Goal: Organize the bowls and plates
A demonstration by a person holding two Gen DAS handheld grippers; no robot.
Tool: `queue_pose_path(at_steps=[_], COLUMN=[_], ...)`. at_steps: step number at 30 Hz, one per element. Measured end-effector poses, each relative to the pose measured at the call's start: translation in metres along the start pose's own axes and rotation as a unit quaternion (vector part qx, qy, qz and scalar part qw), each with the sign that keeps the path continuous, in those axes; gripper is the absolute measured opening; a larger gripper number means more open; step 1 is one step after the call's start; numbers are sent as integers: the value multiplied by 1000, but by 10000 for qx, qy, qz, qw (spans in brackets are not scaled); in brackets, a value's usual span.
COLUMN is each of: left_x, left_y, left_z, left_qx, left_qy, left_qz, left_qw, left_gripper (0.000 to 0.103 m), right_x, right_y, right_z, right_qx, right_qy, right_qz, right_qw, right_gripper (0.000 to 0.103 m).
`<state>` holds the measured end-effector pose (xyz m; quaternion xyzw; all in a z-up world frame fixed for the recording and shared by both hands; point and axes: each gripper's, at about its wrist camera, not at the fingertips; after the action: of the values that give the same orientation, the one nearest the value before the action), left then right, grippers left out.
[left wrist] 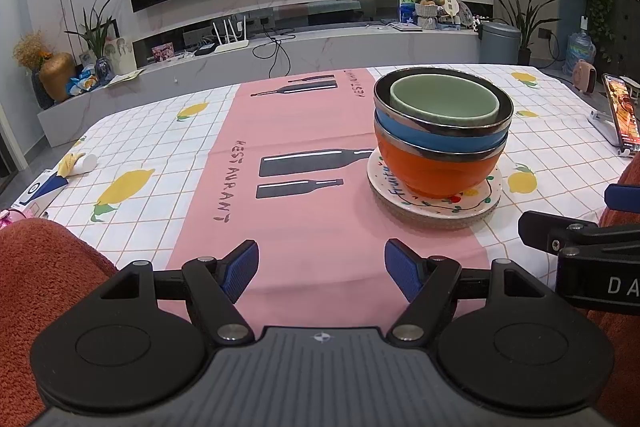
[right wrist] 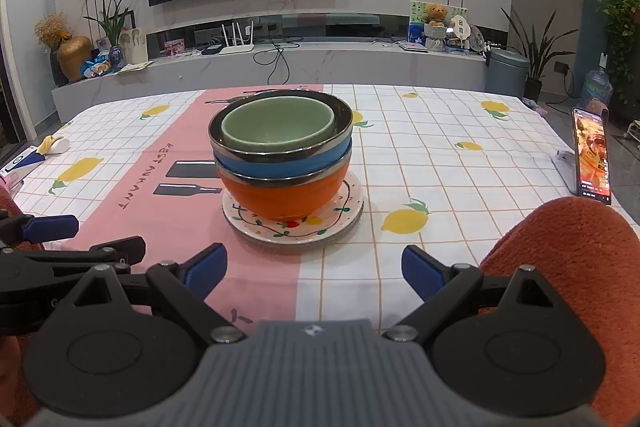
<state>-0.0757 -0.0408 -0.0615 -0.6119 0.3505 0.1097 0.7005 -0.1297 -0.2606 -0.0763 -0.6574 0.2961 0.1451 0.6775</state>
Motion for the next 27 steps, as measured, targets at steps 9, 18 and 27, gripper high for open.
queue_pose_path(at_steps=[9, 18, 27], left_x=[-1, -2, -2], left_y=[-1, -1, -2], left_z=[-1, -2, -3], left_qx=[36, 63, 59], left_qy=[20, 32, 42], left_qz=[-33, -41, -44], left_qw=[10000, 10000, 10000], left_gripper=[85, 85, 85], right_x=[2, 1, 1], right_y=[1, 1, 0], right_z=[2, 2, 1], right_qx=[-43, -46, -45], right_qy=[-32, -32, -38], right_qz=[18, 15, 16], right_qw=[10000, 10000, 10000], right_gripper=[92, 92, 92])
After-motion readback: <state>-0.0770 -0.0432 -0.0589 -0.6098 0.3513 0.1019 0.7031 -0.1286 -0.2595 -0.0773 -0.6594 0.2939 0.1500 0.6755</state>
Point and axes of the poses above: each gripper's, at about its wrist camera, not at the fingertips, and x roughly the way its jaws point, z to its left, y to its underside, and after that the axes turned 8 degrees about y, right-handed
